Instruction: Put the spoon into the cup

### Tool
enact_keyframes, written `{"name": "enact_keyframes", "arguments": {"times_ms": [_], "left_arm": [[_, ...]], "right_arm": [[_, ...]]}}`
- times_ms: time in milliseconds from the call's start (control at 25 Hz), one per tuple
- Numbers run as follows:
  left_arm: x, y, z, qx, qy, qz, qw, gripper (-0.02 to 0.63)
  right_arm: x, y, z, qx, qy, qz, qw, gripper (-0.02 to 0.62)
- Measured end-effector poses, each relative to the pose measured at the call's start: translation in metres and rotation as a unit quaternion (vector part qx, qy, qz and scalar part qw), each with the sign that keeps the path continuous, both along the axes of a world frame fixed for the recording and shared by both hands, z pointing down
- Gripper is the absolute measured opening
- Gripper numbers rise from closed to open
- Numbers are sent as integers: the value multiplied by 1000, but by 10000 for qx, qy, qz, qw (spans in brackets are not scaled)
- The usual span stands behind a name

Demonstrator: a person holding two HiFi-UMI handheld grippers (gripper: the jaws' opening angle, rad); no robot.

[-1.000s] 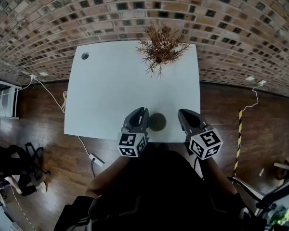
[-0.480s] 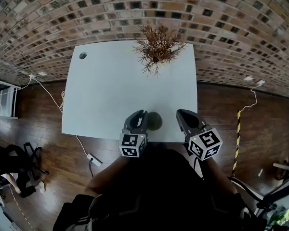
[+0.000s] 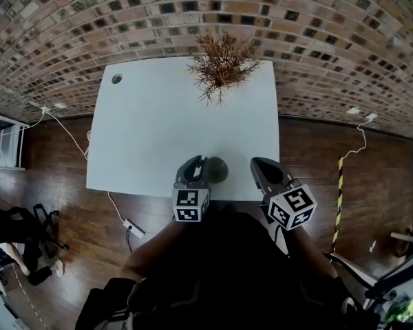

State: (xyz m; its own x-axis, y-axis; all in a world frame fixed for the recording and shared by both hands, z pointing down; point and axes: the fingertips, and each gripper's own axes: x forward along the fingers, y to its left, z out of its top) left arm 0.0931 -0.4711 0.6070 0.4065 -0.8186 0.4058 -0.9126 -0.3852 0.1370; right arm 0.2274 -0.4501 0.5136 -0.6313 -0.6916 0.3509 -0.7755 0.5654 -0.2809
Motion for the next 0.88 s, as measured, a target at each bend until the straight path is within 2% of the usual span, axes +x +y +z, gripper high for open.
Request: {"name": "enact_keyframes", "arguments": {"times_ms": [200, 360, 440, 800, 880], "left_arm": [[0, 2, 7, -113, -117, 33, 9999, 65], [-2, 5, 15, -335, -170, 125, 9992, 131], [-2, 7, 11, -297, -203, 176, 9992, 160], [-16, 28, -23, -111, -164, -48, 9998, 160], [-24, 36, -37, -56, -120, -188, 9997, 139]], "right_arm": [[4, 6, -2, 42, -25, 8, 10000, 6], [6, 13, -9, 137, -35, -1, 9999, 6], [9, 17, -12, 178, -58, 8, 9998, 6], [28, 37, -30, 371, -357, 147, 9986, 6], [31, 43, -38, 440, -466, 138, 9978, 6]]}}
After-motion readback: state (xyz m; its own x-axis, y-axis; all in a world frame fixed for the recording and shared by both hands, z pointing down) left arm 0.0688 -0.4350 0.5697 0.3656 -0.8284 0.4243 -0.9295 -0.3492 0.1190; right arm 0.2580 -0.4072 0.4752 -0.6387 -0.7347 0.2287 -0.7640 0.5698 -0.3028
